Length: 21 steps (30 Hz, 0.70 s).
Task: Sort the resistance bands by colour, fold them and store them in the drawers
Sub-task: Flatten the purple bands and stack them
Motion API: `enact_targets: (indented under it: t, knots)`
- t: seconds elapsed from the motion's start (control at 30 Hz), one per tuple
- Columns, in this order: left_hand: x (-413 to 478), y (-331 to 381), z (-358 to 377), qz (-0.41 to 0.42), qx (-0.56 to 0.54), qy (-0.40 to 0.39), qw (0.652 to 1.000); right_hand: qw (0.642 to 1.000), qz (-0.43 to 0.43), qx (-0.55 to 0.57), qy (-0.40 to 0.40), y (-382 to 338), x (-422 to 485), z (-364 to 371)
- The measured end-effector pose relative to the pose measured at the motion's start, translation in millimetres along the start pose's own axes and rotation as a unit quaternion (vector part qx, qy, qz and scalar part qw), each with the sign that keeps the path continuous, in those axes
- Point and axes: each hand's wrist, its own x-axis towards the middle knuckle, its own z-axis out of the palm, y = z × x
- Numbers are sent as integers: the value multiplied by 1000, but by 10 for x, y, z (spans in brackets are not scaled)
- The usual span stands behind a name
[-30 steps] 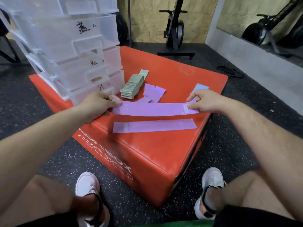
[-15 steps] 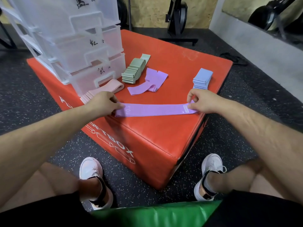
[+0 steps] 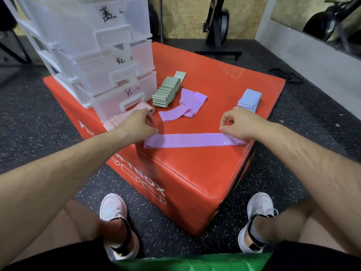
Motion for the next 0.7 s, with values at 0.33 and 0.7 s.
enact_targets:
  t: [0.33,0.7]
  knots:
    - [516,316,133,147,243,-27,958,992,-120,20,21,-729,671,162]
    - [697,199,201,170,237,-24,956,992,-114,4,-46,-894,1023,200]
